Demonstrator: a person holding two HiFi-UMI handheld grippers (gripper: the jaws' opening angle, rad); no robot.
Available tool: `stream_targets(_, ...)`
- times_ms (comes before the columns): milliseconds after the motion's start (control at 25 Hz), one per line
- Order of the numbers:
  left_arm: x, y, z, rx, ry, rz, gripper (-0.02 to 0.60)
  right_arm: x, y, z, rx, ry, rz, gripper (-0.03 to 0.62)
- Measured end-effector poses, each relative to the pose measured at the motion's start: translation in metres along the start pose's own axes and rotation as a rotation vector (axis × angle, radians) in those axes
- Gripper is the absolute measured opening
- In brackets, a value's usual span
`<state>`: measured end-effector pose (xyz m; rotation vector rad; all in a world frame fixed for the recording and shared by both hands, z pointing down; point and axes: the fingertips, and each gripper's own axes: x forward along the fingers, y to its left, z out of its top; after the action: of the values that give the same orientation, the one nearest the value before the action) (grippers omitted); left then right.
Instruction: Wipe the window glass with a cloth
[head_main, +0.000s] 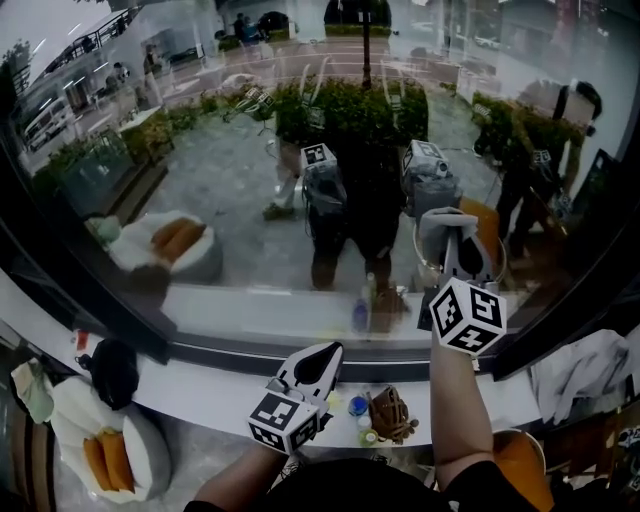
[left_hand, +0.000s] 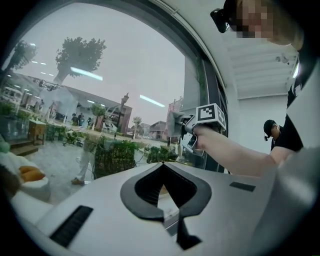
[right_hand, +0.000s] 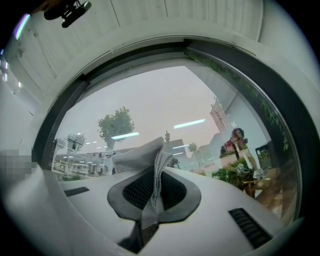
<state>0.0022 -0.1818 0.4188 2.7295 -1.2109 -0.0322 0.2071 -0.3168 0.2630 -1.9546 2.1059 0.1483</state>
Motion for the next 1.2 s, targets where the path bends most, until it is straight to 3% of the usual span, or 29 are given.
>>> stream_targets(800,-0.095,0.108,-0.002,-0.007,-0.027,0.069,0.008,0.023,0.178,-0.027,-0.044,-0.007,0.102,0.037)
stream_targets(1200,-0.164,0.172,0.007,-0.034,-0.033,0.175,0.008,0.034,0.272,-0.050,-0.012,0.001,0.154,0.035)
